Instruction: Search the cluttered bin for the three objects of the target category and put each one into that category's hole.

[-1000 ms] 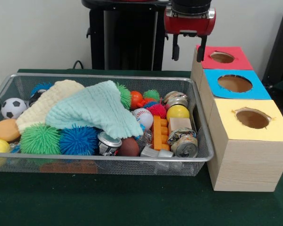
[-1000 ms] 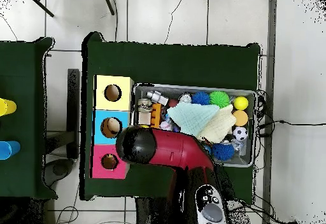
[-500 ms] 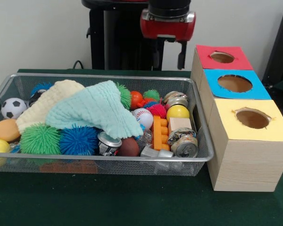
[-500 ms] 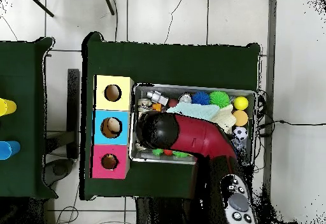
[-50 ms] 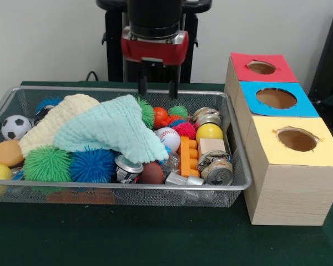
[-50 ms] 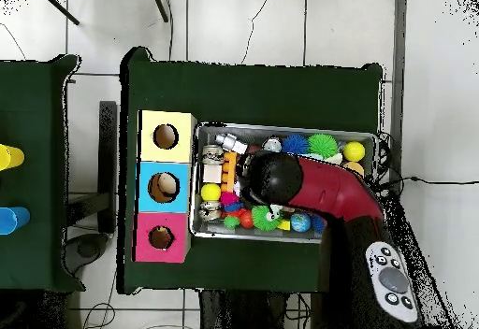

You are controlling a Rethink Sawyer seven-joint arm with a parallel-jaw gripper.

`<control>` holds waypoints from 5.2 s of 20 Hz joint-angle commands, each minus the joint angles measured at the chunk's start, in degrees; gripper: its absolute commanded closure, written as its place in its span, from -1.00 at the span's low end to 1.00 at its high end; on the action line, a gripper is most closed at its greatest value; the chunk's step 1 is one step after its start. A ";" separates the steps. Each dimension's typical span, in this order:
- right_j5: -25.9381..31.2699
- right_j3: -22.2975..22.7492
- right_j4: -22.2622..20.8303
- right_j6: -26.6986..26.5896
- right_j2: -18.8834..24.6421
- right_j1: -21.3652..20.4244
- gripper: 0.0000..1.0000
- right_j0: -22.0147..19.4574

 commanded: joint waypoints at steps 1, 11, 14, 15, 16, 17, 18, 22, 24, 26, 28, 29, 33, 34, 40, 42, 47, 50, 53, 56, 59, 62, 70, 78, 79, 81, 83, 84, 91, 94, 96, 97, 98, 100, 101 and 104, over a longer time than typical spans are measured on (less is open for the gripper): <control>2.57 -3.99 -5.32 -11.25 7.17 4.47 -1.00 -3.26; 4.07 -8.54 -10.52 -14.22 11.02 7.83 -1.00 -8.71; 4.11 -9.51 -11.59 -14.75 12.42 9.08 -1.00 -10.37; 4.13 -9.80 -11.95 -14.99 12.96 9.43 -1.00 -10.97; 4.35 -10.22 -12.32 -15.32 13.62 9.82 -1.00 -11.60; 4.67 -10.62 -12.48 -15.87 14.32 10.25 -1.00 -12.27; 4.91 -10.97 -12.77 -16.19 15.02 10.63 -1.00 -12.96; 5.95 -11.35 -13.95 -17.43 17.13 11.02 -1.00 -15.31; 7.11 -12.09 -14.54 -17.99 17.98 10.99 -1.00 -16.06; 8.49 -13.30 -15.20 -18.68 18.72 11.29 -1.00 -16.72; 9.57 -14.58 -15.82 -19.57 19.30 11.75 -1.00 -17.29; 10.02 -14.99 -16.13 -20.02 19.64 11.95 -1.00 -17.64; 11.25 -15.98 -17.47 -21.17 21.17 12.55 -1.00 -19.05; 11.69 -16.29 -17.75 -21.51 21.61 12.82 -1.00 -19.36; 14.44 -14.12 -18.26 -23.67 25.02 9.96 -1.00 -21.86; 16.78 -13.04 -17.98 -24.06 25.94 8.32 -1.00 -22.72; 17.66 -14.71 -19.77 -25.97 27.62 9.35 -1.00 -23.50; 17.40 -15.08 -20.38 -26.39 28.22 10.13 -1.00 -23.94; 18.12 -16.63 -20.95 -27.38 28.49 10.97 -1.00 -24.07; 17.78 -17.06 -21.42 -27.83 28.69 11.58 -1.00 -24.39; 17.19 -16.53 -21.86 -27.78 28.89 11.66 -1.00 -24.94; 17.64 -17.20 -22.19 -28.65 29.19 12.04 -1.00 -25.25; 22.02 -21.51 -23.14 -33.43 30.46 13.03 -1.00 -26.41; 25.07 -25.78 -24.29 -38.63 31.94 15.23 -1.00 -27.56; 25.28 -26.20 -24.32 -39.33 32.15 15.42 -1.00 -27.74; 26.39 -27.71 -24.32 -41.22 32.41 15.94 -1.00 -27.95; 27.61 -29.38 -24.52 -43.41 32.53 16.38 -1.00 -27.74; 27.29 -29.47 -24.47 -44.11 32.72 16.54 -1.00 -27.83; 24.63 -28.51 -24.31 -44.94 32.15 17.50 1.00 -27.58; 23.65 -27.36 -23.99 -43.94 31.54 17.05 1.00 -27.42; 23.53 -26.96 -23.76 -43.37 31.32 16.80 1.00 -27.35; 23.52 -26.90 -23.78 -43.12 31.22 16.70 1.00 -27.28; 23.50 -26.85 -23.80 -42.87 31.11 16.60 1.00 -27.21; 23.41 -27.02 -24.05 -42.89 31.00 16.49 1.00 -27.09; 23.35 -27.22 -24.23 -43.02 30.99 16.49 1.00 -27.00; 23.57 -27.39 -25.93 -42.79 29.84 15.24 1.00 -25.97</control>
